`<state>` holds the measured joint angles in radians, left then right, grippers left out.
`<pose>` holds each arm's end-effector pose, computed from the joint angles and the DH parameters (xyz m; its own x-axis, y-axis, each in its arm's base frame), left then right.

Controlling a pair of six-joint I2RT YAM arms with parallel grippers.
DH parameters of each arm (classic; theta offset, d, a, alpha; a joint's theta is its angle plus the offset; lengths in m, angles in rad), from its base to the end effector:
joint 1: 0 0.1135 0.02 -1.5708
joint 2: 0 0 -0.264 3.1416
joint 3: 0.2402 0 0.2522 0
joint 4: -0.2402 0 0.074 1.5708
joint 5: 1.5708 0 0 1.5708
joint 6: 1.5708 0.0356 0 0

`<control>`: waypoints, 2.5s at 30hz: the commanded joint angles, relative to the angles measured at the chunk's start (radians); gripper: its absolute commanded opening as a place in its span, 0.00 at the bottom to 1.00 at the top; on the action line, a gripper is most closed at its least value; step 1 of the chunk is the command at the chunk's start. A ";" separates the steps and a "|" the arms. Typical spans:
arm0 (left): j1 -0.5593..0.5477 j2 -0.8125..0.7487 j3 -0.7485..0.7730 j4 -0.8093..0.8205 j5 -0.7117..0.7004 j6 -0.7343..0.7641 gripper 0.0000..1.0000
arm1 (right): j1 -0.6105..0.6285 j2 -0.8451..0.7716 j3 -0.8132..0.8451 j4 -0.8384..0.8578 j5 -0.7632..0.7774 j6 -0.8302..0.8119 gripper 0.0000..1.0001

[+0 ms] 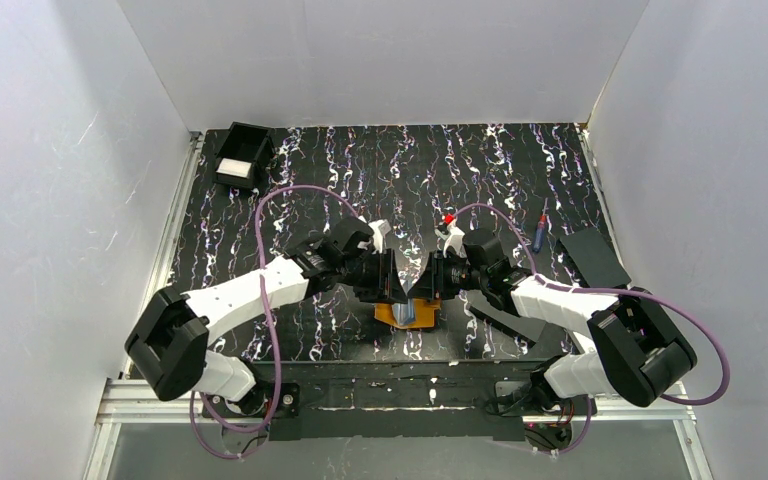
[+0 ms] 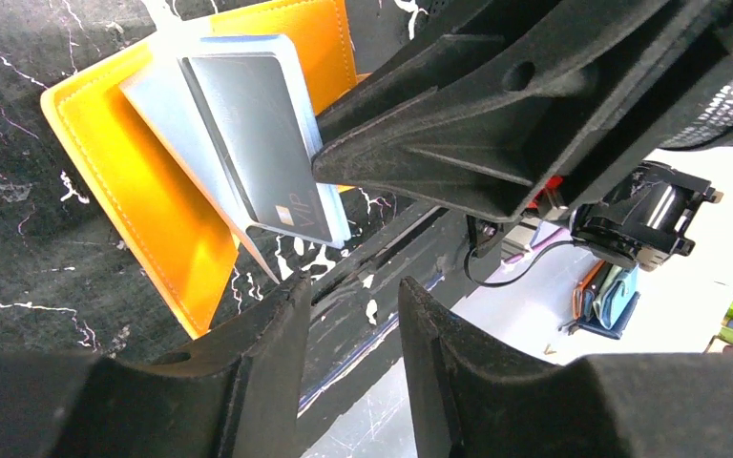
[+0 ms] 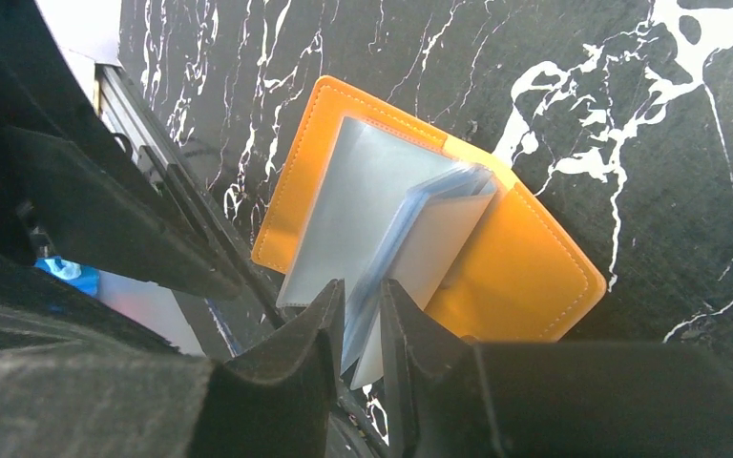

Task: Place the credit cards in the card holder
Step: Open the card holder.

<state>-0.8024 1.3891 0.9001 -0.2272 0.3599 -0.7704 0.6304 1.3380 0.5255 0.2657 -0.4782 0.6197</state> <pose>0.1979 -0.2228 0.2406 -0.9247 0.0188 -0.3803 0.2977 0.6585 -0.6912 0.2014 0.1673 0.1789 -0.8303 0.0325 -0.5564 -0.4406 0.5732 0.6909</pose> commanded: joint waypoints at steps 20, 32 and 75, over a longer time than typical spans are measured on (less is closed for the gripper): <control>-0.054 0.178 0.102 -0.051 -0.077 0.074 0.27 | 0.006 0.004 0.018 0.014 -0.011 -0.019 0.26; -0.054 0.168 0.099 -0.053 -0.080 0.077 0.35 | 0.005 0.003 0.017 0.010 -0.011 -0.023 0.25; -0.054 0.172 0.026 -0.046 -0.137 0.045 0.29 | 0.006 -0.028 0.023 -0.044 0.016 -0.042 0.38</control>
<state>-0.8532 1.5890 0.9493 -0.2543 0.2607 -0.7219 0.6304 1.3376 0.5259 0.2314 -0.4736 0.6014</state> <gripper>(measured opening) 0.296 0.366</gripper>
